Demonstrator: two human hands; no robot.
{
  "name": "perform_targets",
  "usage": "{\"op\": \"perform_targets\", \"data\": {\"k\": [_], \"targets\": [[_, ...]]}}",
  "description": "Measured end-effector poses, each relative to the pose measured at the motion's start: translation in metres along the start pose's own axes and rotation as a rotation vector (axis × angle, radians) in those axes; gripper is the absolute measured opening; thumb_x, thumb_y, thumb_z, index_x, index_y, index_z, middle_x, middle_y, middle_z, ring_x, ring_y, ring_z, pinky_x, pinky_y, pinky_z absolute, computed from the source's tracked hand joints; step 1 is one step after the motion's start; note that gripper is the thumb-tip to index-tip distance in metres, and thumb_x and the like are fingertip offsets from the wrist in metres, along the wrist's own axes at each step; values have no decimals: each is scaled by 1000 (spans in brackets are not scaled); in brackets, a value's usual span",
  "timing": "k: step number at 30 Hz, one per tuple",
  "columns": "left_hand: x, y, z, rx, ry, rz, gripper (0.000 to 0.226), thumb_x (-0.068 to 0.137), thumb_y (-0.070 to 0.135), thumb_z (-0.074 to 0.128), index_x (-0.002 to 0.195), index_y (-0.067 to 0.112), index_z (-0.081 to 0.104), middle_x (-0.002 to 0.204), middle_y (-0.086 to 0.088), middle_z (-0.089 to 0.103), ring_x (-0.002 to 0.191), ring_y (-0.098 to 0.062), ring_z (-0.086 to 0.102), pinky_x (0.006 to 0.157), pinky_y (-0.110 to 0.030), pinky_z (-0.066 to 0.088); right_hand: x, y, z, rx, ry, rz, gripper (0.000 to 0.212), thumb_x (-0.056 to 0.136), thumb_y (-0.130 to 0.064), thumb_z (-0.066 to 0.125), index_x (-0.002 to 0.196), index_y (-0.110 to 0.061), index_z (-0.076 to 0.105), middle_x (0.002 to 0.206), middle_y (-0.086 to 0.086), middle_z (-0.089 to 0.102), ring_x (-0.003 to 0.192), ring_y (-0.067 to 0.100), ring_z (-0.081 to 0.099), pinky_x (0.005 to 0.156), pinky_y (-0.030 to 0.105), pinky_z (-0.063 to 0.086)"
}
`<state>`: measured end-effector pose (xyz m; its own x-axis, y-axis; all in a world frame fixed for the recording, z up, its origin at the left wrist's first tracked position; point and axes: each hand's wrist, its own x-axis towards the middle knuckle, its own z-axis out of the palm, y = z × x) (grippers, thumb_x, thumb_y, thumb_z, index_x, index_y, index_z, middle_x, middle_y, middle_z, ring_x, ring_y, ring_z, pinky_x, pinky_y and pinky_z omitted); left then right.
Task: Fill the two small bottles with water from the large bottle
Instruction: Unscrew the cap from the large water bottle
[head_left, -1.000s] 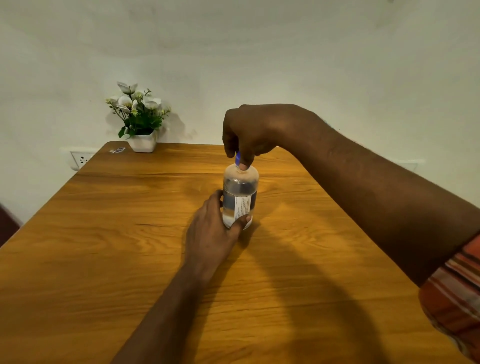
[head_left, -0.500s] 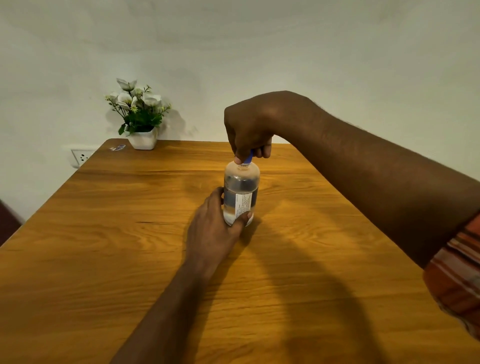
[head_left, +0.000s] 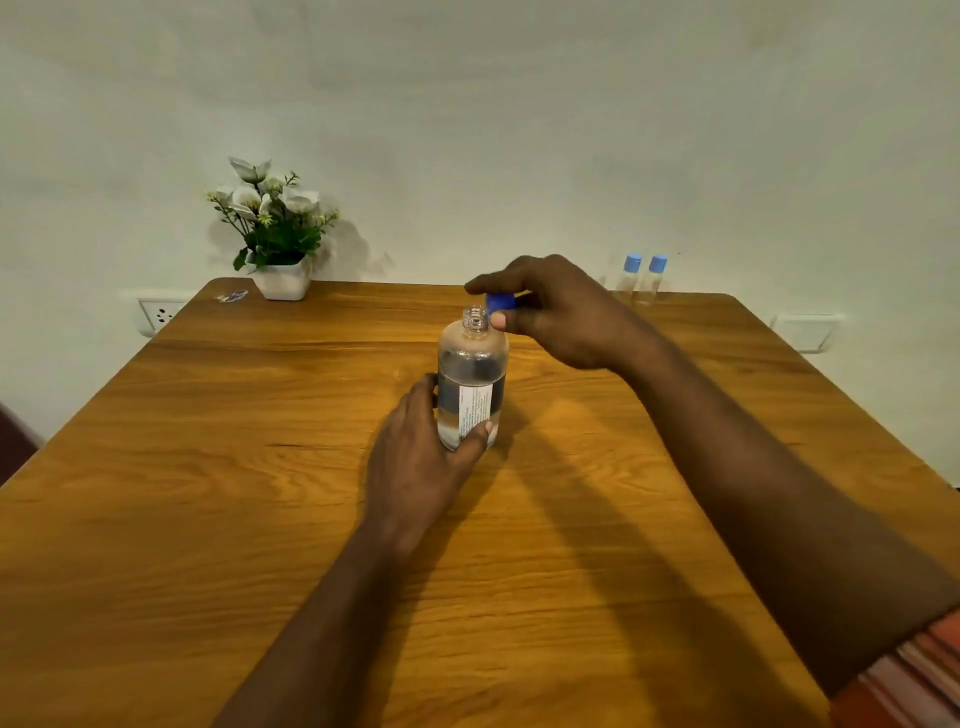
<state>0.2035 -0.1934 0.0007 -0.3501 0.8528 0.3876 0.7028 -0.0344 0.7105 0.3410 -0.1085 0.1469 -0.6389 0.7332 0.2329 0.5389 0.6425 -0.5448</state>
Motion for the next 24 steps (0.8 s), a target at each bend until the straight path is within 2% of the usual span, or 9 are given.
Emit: {"op": "perform_targets", "data": {"k": [3,6,8,12,16,20,24], "targets": [[1,-3,-1,-14,4,9,74,76,63,61,136,28,35,132,6,55,113,-13,55,85,-41,54,-12,10,22,196,190,52,32,91,-9,61,123,-17,63,124,0,62,112,11,57,95,25,50],[5,-8,-3,-19,34,-5,71,75,61,63,133,30,37,129,5,57,110,-14,57,83,-43,53,-21,20,42,366,403,121,25,84,-11,71,108,-15,68,106,-3,69,100,8,64,90,26,54],[9,-11,-6,-29,58,-26,71,75,59,64,133,29,37,128,4,57,110,-15,57,83,-43,54,-25,26,57,432,466,190,25,79,-10,76,103,-14,69,100,-3,71,94,8,66,85,27,56],[14,-20,-11,-54,95,-68,71,76,55,65,135,26,38,130,2,55,111,-17,57,83,-44,54,-28,37,90,482,474,303,28,75,-8,79,98,-17,66,97,-4,68,90,11,67,79,30,58],[18,-24,-15,-67,123,-87,67,78,50,67,135,28,38,129,3,56,111,-16,57,83,-44,54,-26,42,112,465,427,313,44,78,-6,77,116,-18,57,101,-4,61,87,11,65,75,27,57],[19,-26,-14,-58,127,-83,66,80,49,66,136,28,37,131,4,55,112,-15,56,84,-44,54,-20,41,128,402,413,315,49,82,-7,73,124,-21,52,112,2,65,97,14,64,80,28,55],[19,-27,-13,-53,128,-85,67,80,50,64,137,28,37,131,4,55,113,-16,56,85,-45,54,-18,41,136,393,430,335,50,82,-5,72,125,-22,52,112,3,68,100,14,65,82,28,56]]}}
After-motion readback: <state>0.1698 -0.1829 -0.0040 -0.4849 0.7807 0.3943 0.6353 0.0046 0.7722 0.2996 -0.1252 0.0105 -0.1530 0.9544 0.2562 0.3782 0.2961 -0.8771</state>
